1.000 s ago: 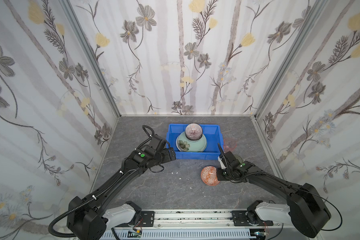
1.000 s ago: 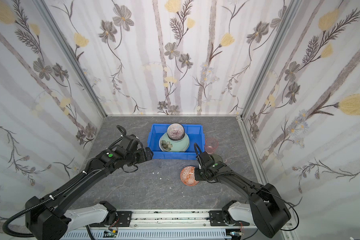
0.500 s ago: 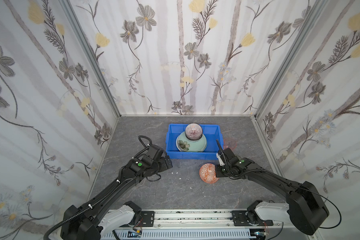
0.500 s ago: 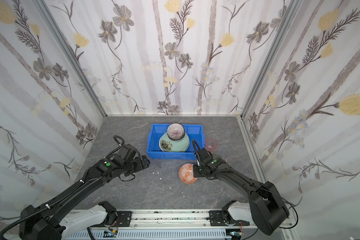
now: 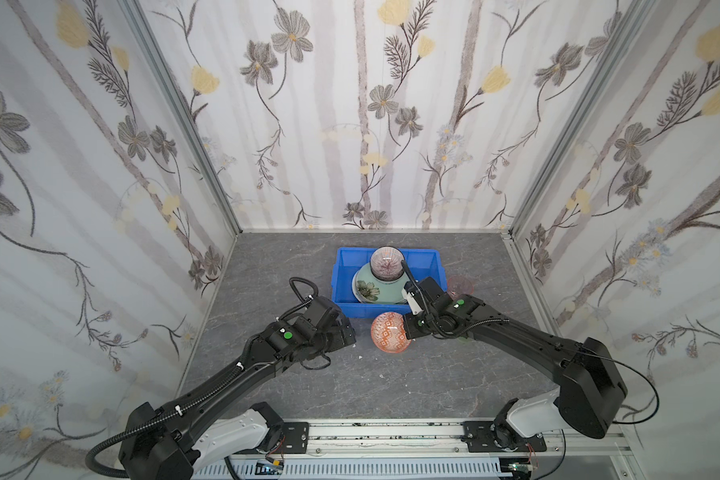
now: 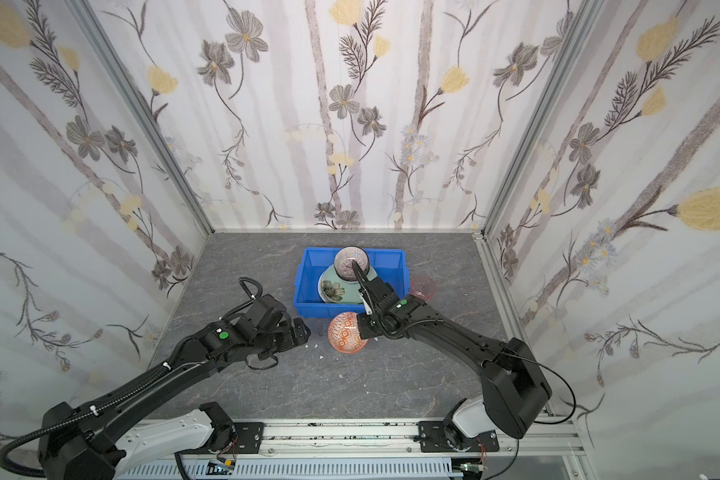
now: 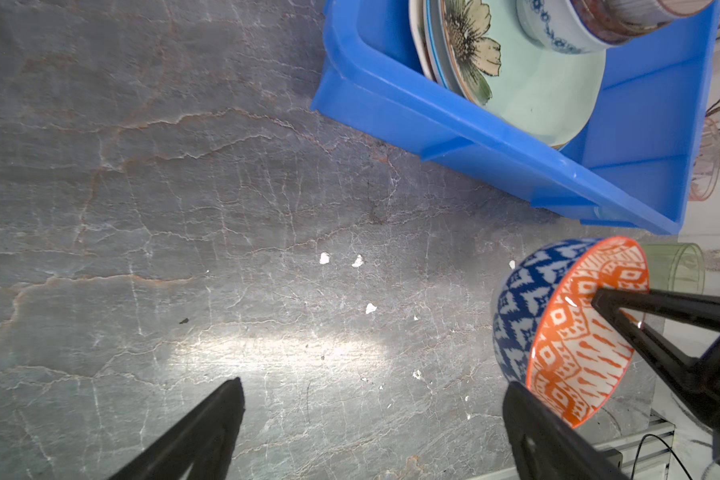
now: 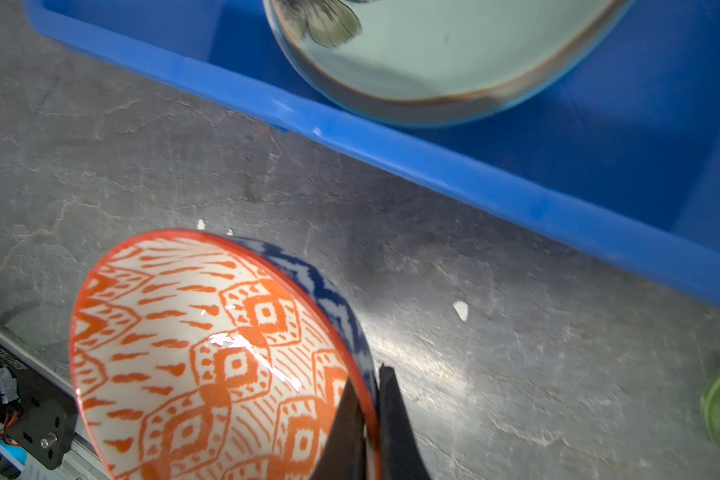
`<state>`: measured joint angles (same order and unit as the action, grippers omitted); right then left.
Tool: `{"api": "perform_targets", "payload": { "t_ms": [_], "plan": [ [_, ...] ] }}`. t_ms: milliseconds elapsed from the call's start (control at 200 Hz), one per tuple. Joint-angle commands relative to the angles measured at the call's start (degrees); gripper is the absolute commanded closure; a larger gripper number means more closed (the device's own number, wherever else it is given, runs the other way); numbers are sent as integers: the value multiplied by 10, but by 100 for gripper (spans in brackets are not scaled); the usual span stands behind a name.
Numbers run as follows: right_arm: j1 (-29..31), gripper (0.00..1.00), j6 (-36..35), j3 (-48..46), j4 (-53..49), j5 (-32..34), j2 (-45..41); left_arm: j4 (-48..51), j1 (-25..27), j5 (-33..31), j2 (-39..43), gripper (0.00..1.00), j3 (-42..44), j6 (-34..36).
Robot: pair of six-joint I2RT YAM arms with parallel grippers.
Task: Place the mixed dishes into the plastic bin
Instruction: 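Grip the orange bowl rim with the right gripper while the left approaches it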
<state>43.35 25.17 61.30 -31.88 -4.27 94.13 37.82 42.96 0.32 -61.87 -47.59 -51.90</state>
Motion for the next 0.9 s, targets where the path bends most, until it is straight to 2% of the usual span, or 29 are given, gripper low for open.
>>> {"api": "perform_targets", "payload": {
  "t_ms": [0,165,360,595,894],
  "plan": [
    [14,100,-8,34,1,-10,26,-7,20,-24,-14,6,-13,-13],
    [30,100,-13,73,-9,-16,55,-16,37,-31,-30,15,-17,-19],
    [41,100,-20,97,-20,-20,72,-28,45,-32,-40,30,-18,-23],
    [59,100,-27,123,-28,-27,88,-36,48,-39,-57,38,-18,-24],
    [65,100,-30,129,-31,-27,92,-36,47,-56,-70,63,-26,-22]
  ]
}}
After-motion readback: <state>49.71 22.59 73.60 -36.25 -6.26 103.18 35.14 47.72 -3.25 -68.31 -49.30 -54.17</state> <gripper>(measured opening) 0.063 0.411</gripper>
